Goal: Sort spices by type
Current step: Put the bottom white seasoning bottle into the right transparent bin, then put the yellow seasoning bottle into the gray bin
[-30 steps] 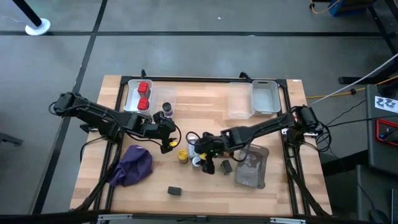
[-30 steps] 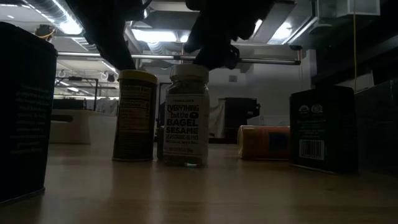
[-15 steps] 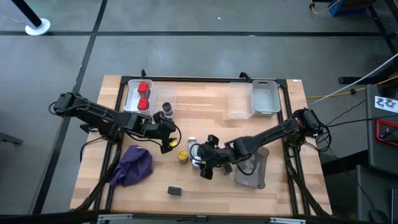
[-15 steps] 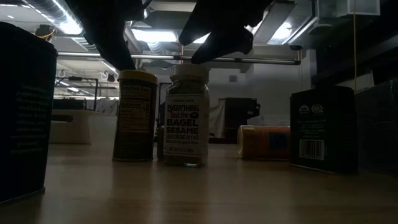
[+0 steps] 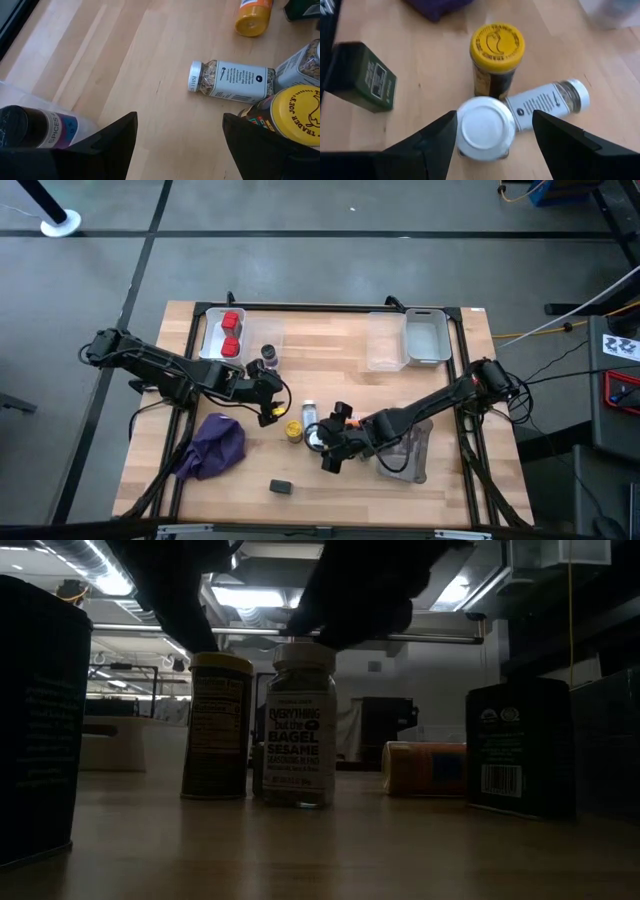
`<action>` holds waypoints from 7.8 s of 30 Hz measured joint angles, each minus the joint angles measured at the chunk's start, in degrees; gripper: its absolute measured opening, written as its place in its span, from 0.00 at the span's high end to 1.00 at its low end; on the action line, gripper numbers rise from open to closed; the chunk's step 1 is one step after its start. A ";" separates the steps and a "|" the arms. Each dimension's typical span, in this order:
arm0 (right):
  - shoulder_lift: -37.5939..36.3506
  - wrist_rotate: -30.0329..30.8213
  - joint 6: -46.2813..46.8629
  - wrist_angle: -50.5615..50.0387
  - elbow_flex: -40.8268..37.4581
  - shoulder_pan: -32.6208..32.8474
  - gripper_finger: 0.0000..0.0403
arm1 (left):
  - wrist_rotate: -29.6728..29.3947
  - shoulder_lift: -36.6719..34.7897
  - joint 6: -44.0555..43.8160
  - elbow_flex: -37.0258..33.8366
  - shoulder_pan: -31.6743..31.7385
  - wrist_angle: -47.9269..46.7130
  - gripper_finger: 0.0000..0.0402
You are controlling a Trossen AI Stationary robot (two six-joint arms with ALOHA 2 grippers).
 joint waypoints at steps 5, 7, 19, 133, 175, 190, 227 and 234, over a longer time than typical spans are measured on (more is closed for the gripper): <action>0.80 0.07 0.00 0.67 0.04 -0.13 0.36 | 0.06 0.00 -0.02 0.02 -0.14 0.04 0.31; 1.09 0.06 0.04 1.04 0.07 -0.13 0.36 | 0.08 0.00 0.00 0.02 -0.37 0.00 0.31; 1.48 -0.44 -0.37 2.73 0.08 -0.13 0.36 | 0.14 0.00 -0.29 0.02 -1.91 0.05 0.31; -29.53 5.49 -17.44 -33.66 -3.91 -45.58 0.49 | 0.08 0.01 3.53 0.00 -2.62 18.04 0.31; -26.65 -9.59 -16.97 14.14 -37.70 -58.69 0.39 | -0.41 0.01 2.93 0.00 -2.62 19.50 0.31; -27.13 -12.55 -16.99 1.16 -29.06 -58.66 0.38 | -0.45 0.00 1.14 0.00 -2.62 19.45 0.31; -26.82 -22.87 -11.99 -12.23 -6.64 -23.85 0.38 | -0.43 0.01 3.65 0.00 -2.61 19.32 0.31; -23.85 -16.83 -10.97 -6.27 -6.64 -12.45 0.38 | -0.43 0.00 3.50 -0.02 -2.61 19.18 0.31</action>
